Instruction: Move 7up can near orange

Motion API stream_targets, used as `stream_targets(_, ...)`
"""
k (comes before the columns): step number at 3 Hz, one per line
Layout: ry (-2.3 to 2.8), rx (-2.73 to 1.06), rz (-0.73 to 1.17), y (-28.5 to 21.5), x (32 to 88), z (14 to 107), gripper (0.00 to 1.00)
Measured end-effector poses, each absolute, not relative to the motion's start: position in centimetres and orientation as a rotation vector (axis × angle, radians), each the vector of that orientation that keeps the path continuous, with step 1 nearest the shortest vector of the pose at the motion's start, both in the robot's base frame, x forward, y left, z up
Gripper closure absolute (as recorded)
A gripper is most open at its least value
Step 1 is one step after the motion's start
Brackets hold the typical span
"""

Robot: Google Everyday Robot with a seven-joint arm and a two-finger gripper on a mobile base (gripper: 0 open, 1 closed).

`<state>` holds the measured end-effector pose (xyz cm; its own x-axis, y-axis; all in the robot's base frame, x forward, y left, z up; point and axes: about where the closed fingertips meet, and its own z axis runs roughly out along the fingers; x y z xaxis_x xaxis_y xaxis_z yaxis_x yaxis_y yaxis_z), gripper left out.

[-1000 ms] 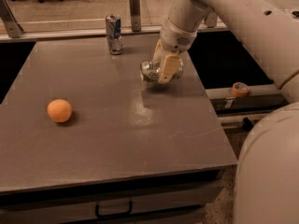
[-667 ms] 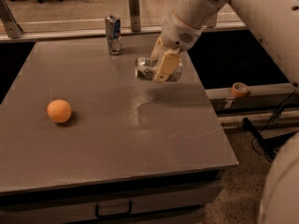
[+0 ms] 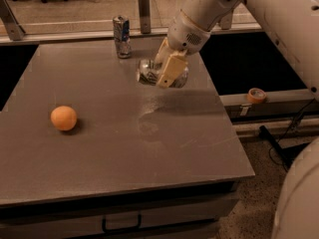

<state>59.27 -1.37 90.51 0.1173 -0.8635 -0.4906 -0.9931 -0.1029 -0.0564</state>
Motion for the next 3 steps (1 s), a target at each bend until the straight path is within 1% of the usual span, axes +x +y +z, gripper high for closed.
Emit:
stream_targets(1, 1.855, -2.01, 0.526, 0.5, 58.7, 89.4, 1.0)
stream_targets(3, 1.962, -2.038, 0.645, 7.3, 55.8, 84.9, 1.0)
